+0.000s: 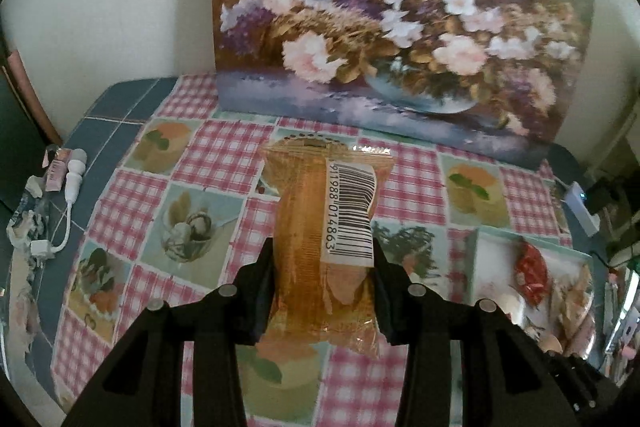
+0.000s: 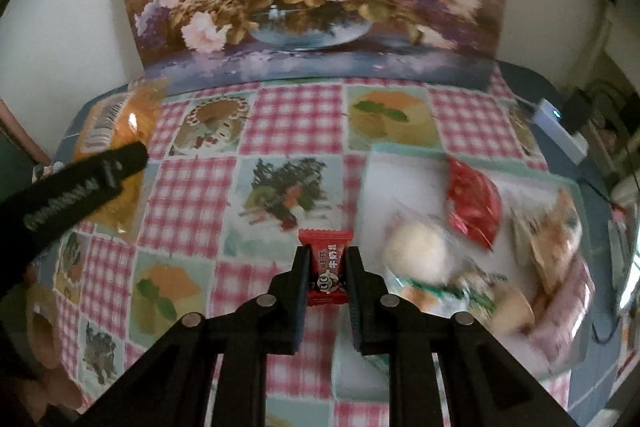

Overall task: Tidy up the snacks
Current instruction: 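Carry the bread packet and red candy over the tray with both tools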

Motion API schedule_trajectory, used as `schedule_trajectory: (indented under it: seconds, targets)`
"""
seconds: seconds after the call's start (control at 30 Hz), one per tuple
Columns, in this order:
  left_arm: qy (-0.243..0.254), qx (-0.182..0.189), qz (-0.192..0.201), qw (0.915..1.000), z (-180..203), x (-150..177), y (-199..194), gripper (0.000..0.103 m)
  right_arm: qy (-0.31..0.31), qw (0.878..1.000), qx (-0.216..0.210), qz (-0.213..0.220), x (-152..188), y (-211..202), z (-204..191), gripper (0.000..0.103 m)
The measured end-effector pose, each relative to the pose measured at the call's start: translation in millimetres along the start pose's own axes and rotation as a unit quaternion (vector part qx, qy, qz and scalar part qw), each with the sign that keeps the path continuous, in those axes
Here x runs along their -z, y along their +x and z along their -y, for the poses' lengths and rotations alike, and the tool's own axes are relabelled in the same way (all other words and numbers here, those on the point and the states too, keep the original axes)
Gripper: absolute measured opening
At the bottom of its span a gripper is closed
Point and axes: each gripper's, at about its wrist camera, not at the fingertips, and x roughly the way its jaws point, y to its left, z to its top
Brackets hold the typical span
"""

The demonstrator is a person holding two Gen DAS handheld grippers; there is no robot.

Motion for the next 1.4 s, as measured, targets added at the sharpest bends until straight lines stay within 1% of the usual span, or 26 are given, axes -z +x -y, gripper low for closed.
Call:
schedule_trajectory:
  seconds: [0.2, 0.3, 0.4, 0.53, 0.67, 0.83, 1.0, 1.13, 1.4]
  targets:
    - [0.018, 0.009, 0.002, 0.9998, 18.3, 27.4, -18.2, 0.044, 0.027, 1.0, 0.001, 0.005, 23.0, -15.5, 21.4, 0.019]
    - [0.023, 0.017, 0.001, 0.9996, 25.3, 35.8, -23.1, 0.044, 0.043, 0.999, 0.005, 0.008, 31.3, -21.4, 36.1, 0.019]
    - [0.03, 0.034, -0.002, 0.999, 35.8, 43.3, -26.8, 0.044, 0.067, 0.998, 0.014, 0.01, 35.9, -25.1, 55.4, 0.019]
    - [0.053, 0.052, -0.01, 0.9972, 58.0, 50.7, -26.3, 0.044, 0.096, 0.995, 0.027, 0.01, 37.8, -25.6, 83.8, 0.019]
    - [0.074, 0.068, -0.013, 0.9948, 80.3, 56.4, -25.2, 0.044, 0.117, 0.992, 0.05, 0.006, 37.4, -21.8, 111.0, 0.019]
    - [0.09, 0.103, -0.021, 0.9903, 106.1, 58.7, -21.7, 0.044, 0.146, 0.988, 0.051, -0.002, 38.7, -16.9, 139.1, 0.019]
    - [0.112, 0.126, -0.024, 0.9854, 136.9, 57.2, -17.2, 0.044, 0.158, 0.986, 0.058, -0.008, 38.2, -12.0, 156.3, 0.019]
    - [0.126, 0.133, -0.025, 0.9828, 157.9, 54.1, -11.5, 0.044, 0.164, 0.985, 0.055, -0.012, 35.7, -7.2, 164.8, 0.019]
    - [0.135, 0.155, -0.044, 0.9775, 188.4, 50.3, 3.6, 0.044, 0.173, 0.983, 0.056, -0.016, 33.8, -1.0, 176.3, 0.019]
